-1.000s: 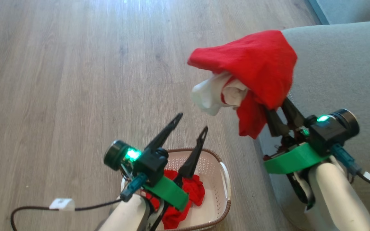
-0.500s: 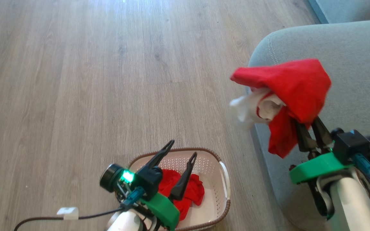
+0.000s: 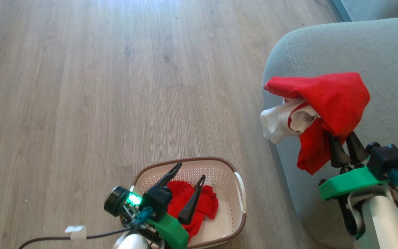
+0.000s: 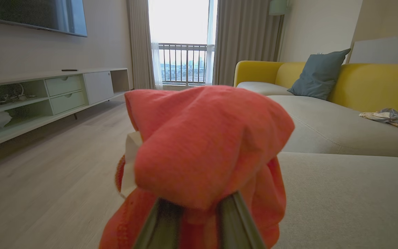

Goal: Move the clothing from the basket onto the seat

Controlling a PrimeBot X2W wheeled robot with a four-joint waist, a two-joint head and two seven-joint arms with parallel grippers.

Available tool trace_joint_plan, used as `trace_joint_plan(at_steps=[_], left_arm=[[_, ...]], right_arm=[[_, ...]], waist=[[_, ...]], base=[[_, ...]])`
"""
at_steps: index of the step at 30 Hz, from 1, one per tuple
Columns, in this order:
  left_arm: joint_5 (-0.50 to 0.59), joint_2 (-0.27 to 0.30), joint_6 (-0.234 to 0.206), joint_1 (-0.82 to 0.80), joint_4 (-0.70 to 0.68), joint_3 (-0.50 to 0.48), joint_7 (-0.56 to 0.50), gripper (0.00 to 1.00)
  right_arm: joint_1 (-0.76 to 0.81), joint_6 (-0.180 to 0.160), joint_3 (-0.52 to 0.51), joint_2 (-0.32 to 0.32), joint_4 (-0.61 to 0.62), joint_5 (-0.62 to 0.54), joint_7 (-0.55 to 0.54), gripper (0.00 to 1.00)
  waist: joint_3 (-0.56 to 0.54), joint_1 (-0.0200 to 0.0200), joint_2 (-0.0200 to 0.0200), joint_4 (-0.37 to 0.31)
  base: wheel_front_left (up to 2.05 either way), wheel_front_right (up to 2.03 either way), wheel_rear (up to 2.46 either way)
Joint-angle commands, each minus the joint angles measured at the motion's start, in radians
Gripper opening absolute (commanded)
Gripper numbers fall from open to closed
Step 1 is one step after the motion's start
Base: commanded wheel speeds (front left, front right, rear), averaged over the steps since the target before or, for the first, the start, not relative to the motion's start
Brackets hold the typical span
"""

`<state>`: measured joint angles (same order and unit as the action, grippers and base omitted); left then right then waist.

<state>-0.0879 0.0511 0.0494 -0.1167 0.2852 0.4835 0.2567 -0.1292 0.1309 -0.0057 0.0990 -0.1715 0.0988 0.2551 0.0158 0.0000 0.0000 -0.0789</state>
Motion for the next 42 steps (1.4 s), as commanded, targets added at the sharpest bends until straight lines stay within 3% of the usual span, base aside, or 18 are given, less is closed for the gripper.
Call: trace_joint_plan(at_steps=[1,11,22,31,42], left_arm=[[0.004,-0.001,-0.001,-0.017,-0.026,-0.038,0.005,1.00],[0.007,-0.001,-0.002,-0.024,-0.032,-0.044,0.005,1.00],[0.016,-0.001,-0.001,-0.049,-0.046,-0.039,0.005,1.00],[0.031,-0.001,-0.001,-0.079,-0.051,-0.032,0.005,1.00],[0.040,-0.001,0.003,-0.103,-0.053,-0.023,0.005,1.00]], right_arm=[[-0.028,0.000,0.013,-0.001,0.032,-0.002,0.007,0.00],[-0.039,0.000,-0.022,0.005,0.049,-0.014,0.007,0.00],[-0.054,0.000,-0.079,0.013,0.079,-0.021,0.007,0.00],[-0.066,0.000,-0.092,-0.005,0.092,-0.021,0.007,0.00],[-0.075,0.000,-0.110,-0.016,0.104,-0.018,0.007,0.00]], waist=[[0.001,0.0000,0.0000,-0.002],[0.022,0.0000,0.0000,-0.054],[0.068,0.0000,0.0000,-0.181],[0.116,0.0000,0.0000,-0.325],[0.144,0.0000,0.0000,-0.387]], base=[[0.00,0.00,0.00],[0.00,0.00,0.00],[0.00,0.00,0.00],[0.00,0.00,0.00],[0.00,0.00,0.00]])
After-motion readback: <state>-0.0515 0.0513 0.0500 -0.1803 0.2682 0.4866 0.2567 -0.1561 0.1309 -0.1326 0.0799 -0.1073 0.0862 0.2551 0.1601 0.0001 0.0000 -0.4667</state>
